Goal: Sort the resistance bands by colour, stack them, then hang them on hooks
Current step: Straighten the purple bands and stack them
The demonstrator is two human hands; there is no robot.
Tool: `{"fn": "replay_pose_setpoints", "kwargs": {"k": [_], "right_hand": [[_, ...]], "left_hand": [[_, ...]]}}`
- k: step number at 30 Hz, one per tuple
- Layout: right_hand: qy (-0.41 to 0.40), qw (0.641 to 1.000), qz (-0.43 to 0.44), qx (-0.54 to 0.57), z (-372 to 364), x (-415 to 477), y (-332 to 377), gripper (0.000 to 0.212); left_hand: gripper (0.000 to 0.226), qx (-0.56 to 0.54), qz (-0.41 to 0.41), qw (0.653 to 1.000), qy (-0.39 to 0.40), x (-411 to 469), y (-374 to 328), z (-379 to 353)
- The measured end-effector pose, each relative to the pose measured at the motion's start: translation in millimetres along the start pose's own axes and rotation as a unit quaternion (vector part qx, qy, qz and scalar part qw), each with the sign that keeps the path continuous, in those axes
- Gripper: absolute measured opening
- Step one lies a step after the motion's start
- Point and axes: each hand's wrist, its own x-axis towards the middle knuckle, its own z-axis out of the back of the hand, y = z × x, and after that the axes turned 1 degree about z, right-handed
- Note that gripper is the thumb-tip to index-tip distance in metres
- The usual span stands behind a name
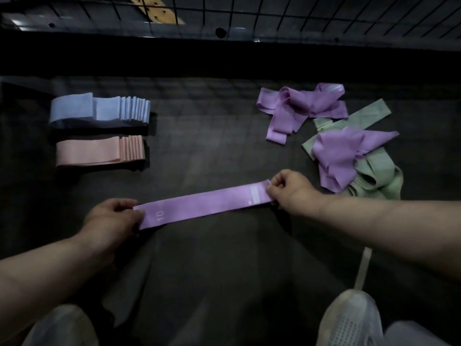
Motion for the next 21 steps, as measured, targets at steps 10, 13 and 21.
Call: {"fn": "replay_pose_setpoints", "kwargs": {"k": [10, 13, 21], "right_hand": [[0.029, 0.999, 0.020, -0.036, -0.8, -19.5, -28.0, 0.012], [-0.119, 0.960, 0.043, -0.248, 30.6, -1.7, -21.5, 0.037], [-0.152, 0.961, -0.009, -0.231, 66.3, 25.5, -27.9, 0.048]], "left_hand": [[0.026, 0.247, -0.076, 0.966, -0.003, 2.6, 12.9, 24.8], [0.041, 0.305, -0.088, 0.948, -0.031, 1.8, 12.1, 19.7], [0.057, 0.375, -0.143, 0.910, -0.101, -9.7, 2.5, 5.3]]}}
